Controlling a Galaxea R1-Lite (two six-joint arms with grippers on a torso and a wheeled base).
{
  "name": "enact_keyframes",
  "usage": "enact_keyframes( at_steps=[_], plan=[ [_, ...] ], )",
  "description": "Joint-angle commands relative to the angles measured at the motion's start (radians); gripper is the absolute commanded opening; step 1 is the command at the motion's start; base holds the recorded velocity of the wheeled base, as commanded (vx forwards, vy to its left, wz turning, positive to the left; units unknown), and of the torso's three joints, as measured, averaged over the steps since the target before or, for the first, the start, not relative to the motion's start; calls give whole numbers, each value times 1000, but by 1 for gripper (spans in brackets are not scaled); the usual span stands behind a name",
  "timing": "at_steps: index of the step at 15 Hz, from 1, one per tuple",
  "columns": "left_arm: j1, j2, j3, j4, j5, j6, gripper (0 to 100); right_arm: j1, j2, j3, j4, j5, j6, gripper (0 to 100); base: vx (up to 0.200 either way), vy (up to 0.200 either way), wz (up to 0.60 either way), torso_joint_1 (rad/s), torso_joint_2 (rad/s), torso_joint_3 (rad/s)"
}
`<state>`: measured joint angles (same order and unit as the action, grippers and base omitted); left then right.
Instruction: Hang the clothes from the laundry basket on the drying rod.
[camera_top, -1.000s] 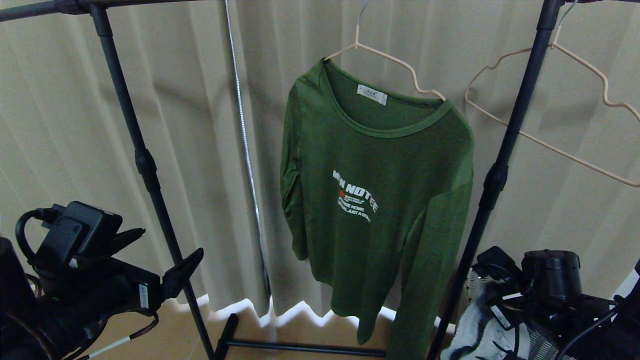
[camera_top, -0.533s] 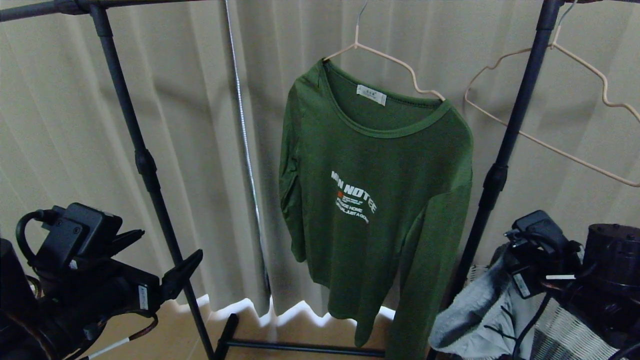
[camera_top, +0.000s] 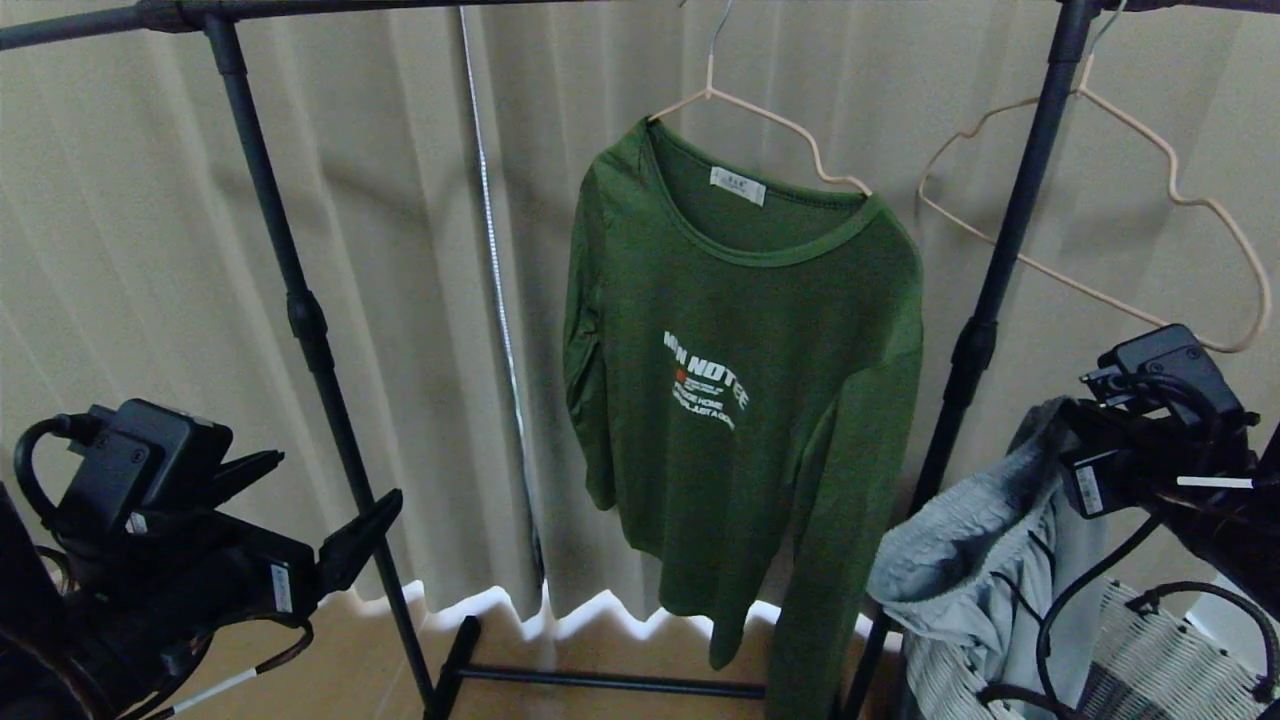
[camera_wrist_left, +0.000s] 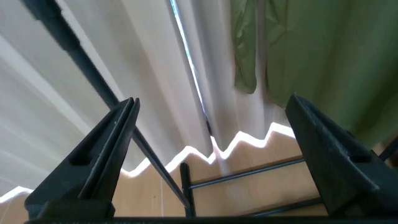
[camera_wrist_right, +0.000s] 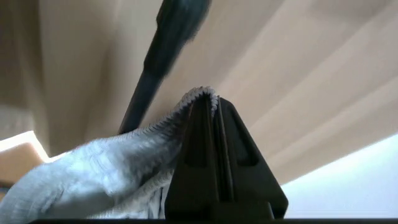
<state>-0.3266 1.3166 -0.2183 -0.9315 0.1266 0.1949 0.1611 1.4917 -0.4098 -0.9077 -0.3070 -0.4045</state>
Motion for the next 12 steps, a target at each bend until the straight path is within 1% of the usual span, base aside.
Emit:
enact_keyframes(
  at_steps=[1,3,11,12],
  plan=[
    [0,0,4,-4,1,0,100,0,-10,2,0,0,-1,0,-200,0,0,-2,-2,7],
    [0,0,4,-4,1,0,100,0,-8,5,0,2,-1,0,-200,0,0,0,5,-5],
    [-5,-19,8,-6,-1,-2,100,5,-5,19,0,3,-1,0,0,0,0,0,0,0],
    [-5,-19,8,-6,1,-2,100,5,-5,19,0,3,-1,0,0,200,0,7,2,2]
  ],
)
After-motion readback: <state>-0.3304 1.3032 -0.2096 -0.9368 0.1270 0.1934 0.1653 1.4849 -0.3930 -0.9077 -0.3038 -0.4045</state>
